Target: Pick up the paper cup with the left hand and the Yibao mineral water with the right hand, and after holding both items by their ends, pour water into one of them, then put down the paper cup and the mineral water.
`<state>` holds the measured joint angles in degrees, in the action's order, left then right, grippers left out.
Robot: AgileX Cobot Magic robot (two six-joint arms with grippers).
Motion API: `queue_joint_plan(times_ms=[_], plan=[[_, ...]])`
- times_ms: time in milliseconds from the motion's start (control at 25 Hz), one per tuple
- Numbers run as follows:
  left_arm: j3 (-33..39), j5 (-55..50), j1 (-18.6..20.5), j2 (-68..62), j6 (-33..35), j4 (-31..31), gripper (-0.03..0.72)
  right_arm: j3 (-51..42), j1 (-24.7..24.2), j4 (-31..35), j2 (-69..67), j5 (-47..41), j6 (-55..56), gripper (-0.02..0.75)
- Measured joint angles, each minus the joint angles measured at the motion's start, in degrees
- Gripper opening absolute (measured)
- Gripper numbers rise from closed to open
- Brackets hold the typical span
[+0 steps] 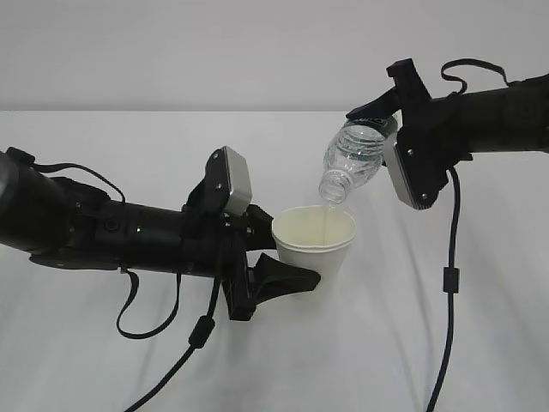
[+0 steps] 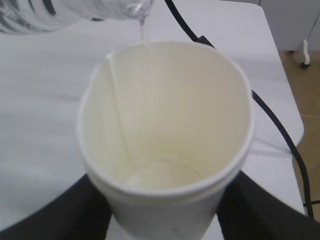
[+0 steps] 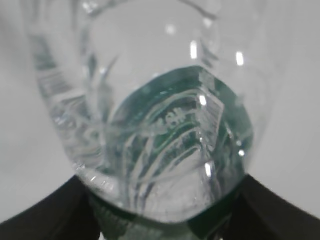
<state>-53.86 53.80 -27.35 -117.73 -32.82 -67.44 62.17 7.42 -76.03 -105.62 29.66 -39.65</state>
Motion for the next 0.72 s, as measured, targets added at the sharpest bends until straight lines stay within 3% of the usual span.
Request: queue_joint_plan(times_ms=[720], plan=[[0.0, 0.0, 0.0, 0.0, 0.0, 0.1, 0.428, 0.0, 0.0, 0.1, 0.0, 0.0, -0.2, 0.458]])
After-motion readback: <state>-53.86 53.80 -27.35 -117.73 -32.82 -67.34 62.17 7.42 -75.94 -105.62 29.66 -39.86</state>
